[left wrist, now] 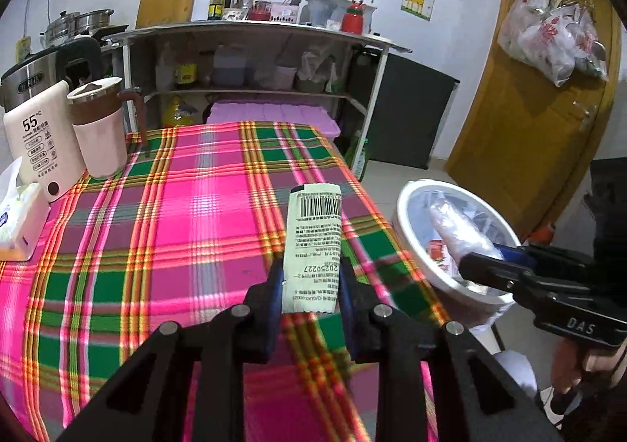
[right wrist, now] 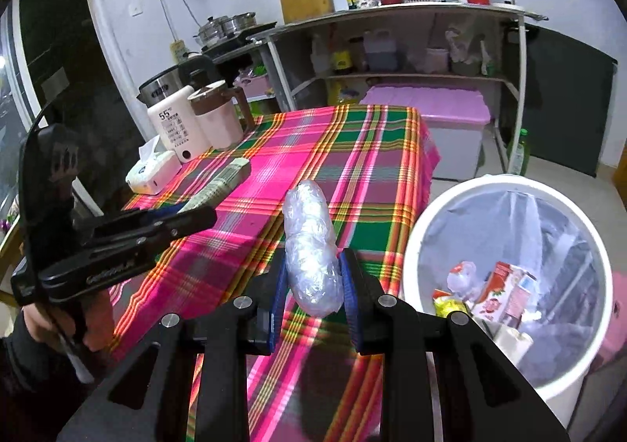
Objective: Collect trash
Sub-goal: 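Carry the plastic bag and paper strip over the trash bin with both tools, then open both tools to drop the plastic bag and paper strip into the bin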
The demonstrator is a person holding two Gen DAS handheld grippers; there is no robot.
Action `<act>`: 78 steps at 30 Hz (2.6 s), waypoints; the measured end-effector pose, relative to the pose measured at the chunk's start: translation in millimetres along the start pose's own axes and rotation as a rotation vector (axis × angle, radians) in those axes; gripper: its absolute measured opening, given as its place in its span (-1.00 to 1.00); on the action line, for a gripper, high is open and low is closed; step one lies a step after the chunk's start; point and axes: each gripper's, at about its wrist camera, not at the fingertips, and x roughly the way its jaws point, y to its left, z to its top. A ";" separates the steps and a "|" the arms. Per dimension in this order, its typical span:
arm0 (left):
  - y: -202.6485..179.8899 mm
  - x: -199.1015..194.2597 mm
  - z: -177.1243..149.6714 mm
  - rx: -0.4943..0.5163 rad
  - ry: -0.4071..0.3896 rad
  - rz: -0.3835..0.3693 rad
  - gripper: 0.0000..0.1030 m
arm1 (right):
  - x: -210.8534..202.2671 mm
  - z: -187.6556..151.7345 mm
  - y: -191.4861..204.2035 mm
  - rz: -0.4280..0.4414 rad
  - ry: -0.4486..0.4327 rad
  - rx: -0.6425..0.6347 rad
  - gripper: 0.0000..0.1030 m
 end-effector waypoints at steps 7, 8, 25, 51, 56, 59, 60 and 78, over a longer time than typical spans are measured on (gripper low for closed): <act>-20.5 -16.2 -8.0 -0.004 -0.018 -0.028 -0.48 | -24.9 -7.7 0.2 -0.031 -0.038 0.009 -0.47; -23.2 -17.6 -8.7 -0.005 -0.019 -0.033 -0.48 | -28.4 -9.2 0.1 -0.035 -0.042 0.012 -0.47; -62.2 -9.8 -11.7 0.031 0.003 -0.090 -0.48 | -52.4 -19.5 -22.6 -0.083 -0.064 0.055 -0.47; -133.4 65.9 3.9 0.153 0.103 -0.195 -0.48 | -54.3 -47.3 -117.4 -0.211 -0.005 0.227 -0.46; -143.4 80.7 7.3 0.168 0.118 -0.210 -0.48 | -48.4 -51.4 -133.4 -0.231 0.020 0.254 -0.46; -145.1 84.9 8.7 0.169 0.124 -0.219 -0.48 | -43.7 -53.1 -140.8 -0.237 0.038 0.261 -0.45; -144.4 85.4 9.6 0.165 0.124 -0.219 -0.48 | -42.4 -53.4 -141.4 -0.240 0.042 0.261 -0.44; -105.3 51.1 9.1 0.084 0.073 -0.189 -0.34 | -68.3 -53.7 -117.0 -0.270 -0.012 0.219 -0.10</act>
